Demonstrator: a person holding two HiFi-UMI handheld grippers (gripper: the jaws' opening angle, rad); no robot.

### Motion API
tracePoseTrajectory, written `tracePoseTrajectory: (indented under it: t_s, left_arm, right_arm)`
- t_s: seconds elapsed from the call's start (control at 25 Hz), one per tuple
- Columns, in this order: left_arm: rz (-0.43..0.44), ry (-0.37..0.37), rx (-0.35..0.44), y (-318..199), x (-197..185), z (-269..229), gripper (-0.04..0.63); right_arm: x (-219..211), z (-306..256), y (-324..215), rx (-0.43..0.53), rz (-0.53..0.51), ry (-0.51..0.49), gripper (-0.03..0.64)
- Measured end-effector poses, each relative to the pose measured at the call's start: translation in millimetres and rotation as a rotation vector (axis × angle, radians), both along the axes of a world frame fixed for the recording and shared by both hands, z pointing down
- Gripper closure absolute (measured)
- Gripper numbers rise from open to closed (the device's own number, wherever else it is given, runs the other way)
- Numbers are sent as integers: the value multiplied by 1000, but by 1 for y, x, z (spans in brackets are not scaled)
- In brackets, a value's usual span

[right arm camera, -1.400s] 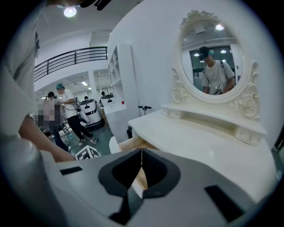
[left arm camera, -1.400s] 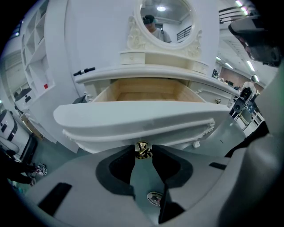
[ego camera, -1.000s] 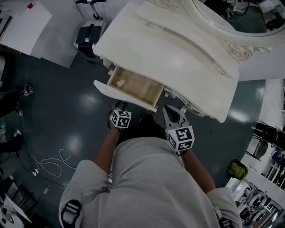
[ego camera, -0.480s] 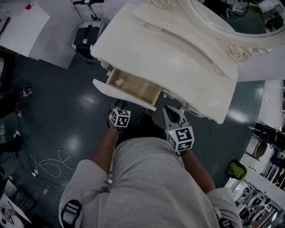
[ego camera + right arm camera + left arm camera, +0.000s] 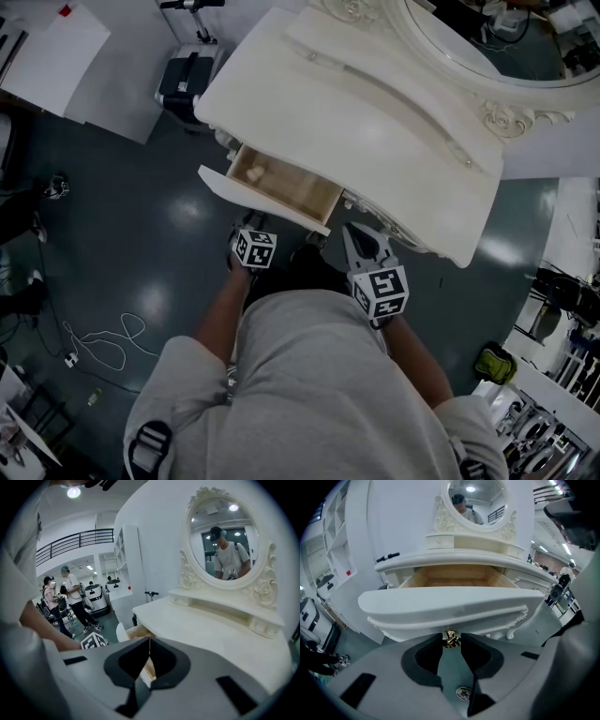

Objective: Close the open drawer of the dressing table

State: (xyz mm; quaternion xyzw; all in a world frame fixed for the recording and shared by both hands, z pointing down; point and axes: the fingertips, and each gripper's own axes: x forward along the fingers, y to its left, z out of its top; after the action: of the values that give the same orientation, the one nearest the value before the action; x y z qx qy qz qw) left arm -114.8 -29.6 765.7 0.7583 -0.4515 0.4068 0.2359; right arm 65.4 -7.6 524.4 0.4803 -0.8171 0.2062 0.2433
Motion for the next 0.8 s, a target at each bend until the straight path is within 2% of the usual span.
tracePoseTrajectory:
  t_s: [0.8]
  left_arm:
    - [3, -26, -15, -5, 3, 0, 468]
  right_arm:
    - [11, 1, -9, 5, -4, -19, 601]
